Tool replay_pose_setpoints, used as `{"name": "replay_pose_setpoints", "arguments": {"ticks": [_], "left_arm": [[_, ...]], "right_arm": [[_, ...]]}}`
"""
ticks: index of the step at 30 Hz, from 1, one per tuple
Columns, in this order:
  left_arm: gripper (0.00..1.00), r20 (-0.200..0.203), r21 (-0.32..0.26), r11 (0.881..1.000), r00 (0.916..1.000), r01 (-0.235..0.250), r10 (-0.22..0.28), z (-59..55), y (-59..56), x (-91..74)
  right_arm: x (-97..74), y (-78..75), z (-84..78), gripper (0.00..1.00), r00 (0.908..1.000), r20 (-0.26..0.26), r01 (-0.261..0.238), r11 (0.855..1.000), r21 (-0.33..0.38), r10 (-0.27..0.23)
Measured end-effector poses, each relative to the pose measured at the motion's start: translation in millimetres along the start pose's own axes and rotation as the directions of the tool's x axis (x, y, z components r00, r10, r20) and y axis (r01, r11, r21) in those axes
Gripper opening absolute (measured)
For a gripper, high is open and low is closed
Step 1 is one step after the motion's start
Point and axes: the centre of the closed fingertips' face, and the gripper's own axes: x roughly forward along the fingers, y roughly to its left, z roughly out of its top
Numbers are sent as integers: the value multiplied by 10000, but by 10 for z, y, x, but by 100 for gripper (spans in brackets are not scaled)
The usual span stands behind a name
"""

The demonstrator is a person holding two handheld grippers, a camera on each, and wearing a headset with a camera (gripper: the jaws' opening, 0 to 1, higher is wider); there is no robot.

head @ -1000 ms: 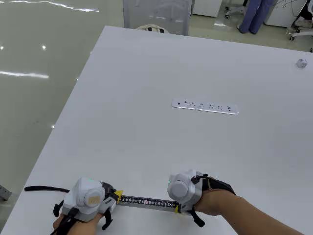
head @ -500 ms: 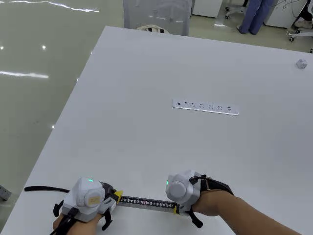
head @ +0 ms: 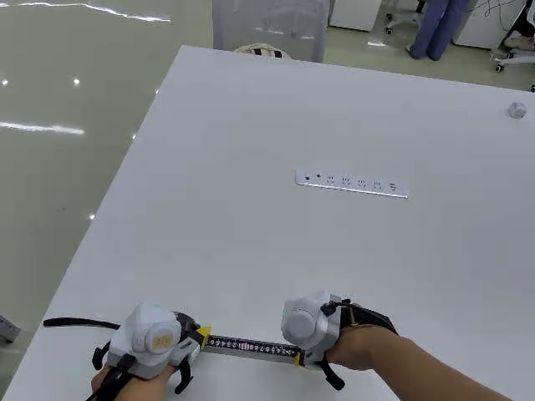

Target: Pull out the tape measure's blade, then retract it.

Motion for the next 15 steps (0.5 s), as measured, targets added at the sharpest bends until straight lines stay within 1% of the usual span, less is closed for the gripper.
{"name": "replay_pose_setpoints", "arguments": {"ticks": [2,4,15], "left_arm": [[69,-2,2,10000,10000,5,-5,0,1,0],[69,20,2,10000,10000,3,-3,1,3,2],[69,7,-7,10000,10000,16,-16,1,4,7]], "right_arm": [[2,-1,6,15,10000,0,-6,10000,-9,6],[6,11,49,15,10000,14,-31,10000,-59,31],[7,13,89,15,10000,30,-58,9999,-91,59]]}}
